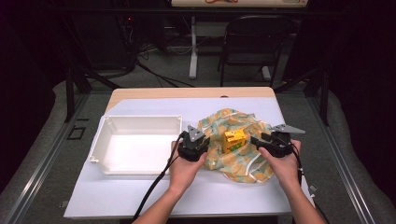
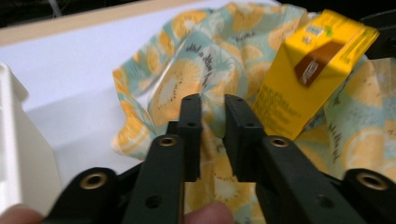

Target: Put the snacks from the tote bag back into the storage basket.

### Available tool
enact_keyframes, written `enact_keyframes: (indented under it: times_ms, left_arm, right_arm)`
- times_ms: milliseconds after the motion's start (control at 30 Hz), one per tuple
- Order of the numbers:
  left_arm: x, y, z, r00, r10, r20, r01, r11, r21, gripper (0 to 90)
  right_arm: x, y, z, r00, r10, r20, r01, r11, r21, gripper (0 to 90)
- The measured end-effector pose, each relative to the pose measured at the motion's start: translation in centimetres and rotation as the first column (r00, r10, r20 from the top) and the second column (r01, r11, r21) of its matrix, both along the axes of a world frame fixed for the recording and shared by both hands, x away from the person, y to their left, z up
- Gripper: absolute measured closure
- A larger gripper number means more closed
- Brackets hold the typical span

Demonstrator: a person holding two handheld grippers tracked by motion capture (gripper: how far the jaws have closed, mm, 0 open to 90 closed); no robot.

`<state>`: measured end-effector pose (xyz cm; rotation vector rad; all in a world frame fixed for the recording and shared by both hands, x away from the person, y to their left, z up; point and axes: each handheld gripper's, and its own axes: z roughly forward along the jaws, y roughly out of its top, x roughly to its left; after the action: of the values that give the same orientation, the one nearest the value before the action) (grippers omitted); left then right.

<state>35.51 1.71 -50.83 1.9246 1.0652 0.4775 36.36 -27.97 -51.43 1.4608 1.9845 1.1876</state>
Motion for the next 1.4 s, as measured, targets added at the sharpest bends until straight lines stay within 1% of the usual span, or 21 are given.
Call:
enact_keyframes:
  times_ms: [100, 167, 233, 300, 333, 433, 500, 533, 567, 667, 700, 767, 967, 1033, 1133, 1200, 1233, 1267, 1300, 1367, 1400]
  left_arm:
    - [-0.3, -0.5, -1.2, 0.9995, 0.022, -0.022, -0.021, 0.9997, 0.014, 85.7]
    - [-0.4, -0.5, -1.6, 0.9994, 0.022, -0.025, -0.022, 0.9997, 0.014, 86.7]
    - [-0.6, -0.6, -2.4, 0.9989, 0.029, -0.036, -0.029, 0.9993, 0.024, 89.1]
    - [-0.7, -0.7, -2.6, 0.9987, 0.034, -0.039, -0.033, 0.9991, 0.025, 89.6]
    - [-0.9, -0.7, -3.0, 0.9984, 0.037, -0.044, -0.035, 0.9988, 0.034, 89.8]
    - [-1.1, -0.9, -3.5, 0.9982, 0.041, -0.043, -0.039, 0.9979, 0.051, 89.9]
    - [-1.5, -1.3, -4.2, 0.9990, 0.033, -0.030, -0.030, 0.9938, 0.107, 89.9]
    - [-1.5, -1.3, -4.2, 0.9990, 0.033, -0.030, -0.030, 0.9938, 0.107, 89.9]
    - [-1.5, -1.4, -4.7, 0.9985, 0.028, -0.047, -0.022, 0.9930, 0.116, 89.8]
    - [-1.5, -1.3, -5.1, 0.9985, 0.032, -0.045, -0.026, 0.9911, 0.131, 89.9]
    - [-1.6, -1.4, -5.2, 0.9987, 0.031, -0.040, -0.025, 0.9901, 0.138, 89.9]
    - [-2.0, -1.6, -5.4, 0.9997, 0.026, -0.005, -0.024, 0.9849, 0.171, 89.9]
    - [-2.2, -1.4, -5.5, 0.9995, 0.030, 0.010, -0.031, 0.9907, 0.132, 89.7]
    - [-2.3, -1.2, -5.5, 0.9995, 0.026, 0.018, -0.028, 0.9924, 0.120, 89.6]
    - [-2.4, -1.1, -5.5, 0.9992, 0.027, 0.028, -0.030, 0.9938, 0.107, 88.8]
    - [-2.4, -1.1, -5.5, 0.9991, 0.029, 0.031, -0.032, 0.9940, 0.105, 87.0]
    - [-2.5, -1.1, -5.5, 0.9991, 0.030, 0.031, -0.033, 0.9944, 0.101, 84.4]
    - [-2.5, -1.0, -5.4, 0.9990, 0.029, 0.034, -0.032, 0.9951, 0.094, 84.4]
    - [-2.6, -0.9, -5.3, 0.9989, 0.027, 0.038, -0.030, 0.9968, 0.074, 77.9]
    - [-2.6, -0.9, -5.2, 0.9992, 0.022, 0.032, -0.024, 0.9977, 0.063, 72.8]
    - [-2.8, -0.7, -4.7, 0.9997, 0.009, 0.021, -0.010, 0.9994, 0.034, 70.7]
  right_arm:
    - [0.0, 0.0, -0.9, 0.9999, 0.002, -0.014, -0.002, 0.9999, -0.016, 66.6]
    - [0.0, 0.0, -1.1, 0.9999, 0.003, -0.015, -0.004, 0.9997, -0.022, 70.2]
    - [0.0, -0.2, -1.6, 0.9998, -0.004, -0.019, 0.003, 0.9990, -0.045, 83.0]
    - [-0.1, -0.3, -1.8, 0.9997, -0.011, -0.024, 0.010, 0.9989, -0.047, 85.2]
    - [-0.1, -0.5, -2.1, 0.9994, -0.010, -0.033, 0.008, 0.9990, -0.043, 90.0]
    - [-0.5, -0.8, -2.5, 0.9984, 0.002, -0.056, -0.005, 0.9984, -0.056, 90.0]
    - [-0.8, -0.9, -2.8, 0.9978, 0.005, -0.066, -0.010, 0.9972, -0.075, 90.0]
    - [-0.9, -1.0, -2.9, 0.9974, 0.004, -0.073, -0.010, 0.9965, -0.083, 90.0]
    - [-1.0, -1.1, -3.0, 0.9968, 0.011, -0.079, -0.018, 0.9959, -0.089, 90.0]
    - [-1.1, -1.5, -3.4, 0.9959, -0.005, -0.090, -0.003, 0.9959, -0.090, 90.0]
    - [-1.1, -1.5, -3.4, 0.9959, -0.005, -0.090, -0.003, 0.9959, -0.090, 90.0]
    - [-1.2, -2.0, -3.7, 0.9948, -0.019, -0.100, 0.010, 0.9957, -0.092, 90.0]
    - [-1.2, -2.6, -4.1, 0.9940, -0.031, -0.105, 0.023, 0.9969, -0.075, 90.0]
    - [-1.4, -2.8, -3.7, 0.9958, -0.031, -0.086, 0.028, 0.9988, -0.040, 84.8]
    - [-2.1, -2.9, -2.4, 0.9970, -0.074, -0.021, 0.074, 0.9972, -0.008, 71.3]
    - [-2.6, -3.0, -1.5, 0.9974, -0.070, 0.017, 0.069, 0.9973, 0.024, 61.5]
    - [-2.8, -2.9, -1.0, 0.9965, -0.075, 0.037, 0.074, 0.9969, 0.024, 58.8]
    - [-2.8, -2.9, -1.0, 0.9965, -0.075, 0.037, 0.074, 0.9969, 0.024, 58.8]
    - [-3.3, -2.3, -0.1, 0.9948, -0.072, 0.072, 0.070, 0.9970, 0.033, 50.9]
    - [-3.7, -1.6, 0.8, 0.9923, -0.069, 0.103, 0.067, 0.9976, 0.018, 43.1]
    - [-3.8, -1.1, 1.2, 0.9912, -0.066, 0.115, 0.065, 0.9977, 0.017, 39.0]
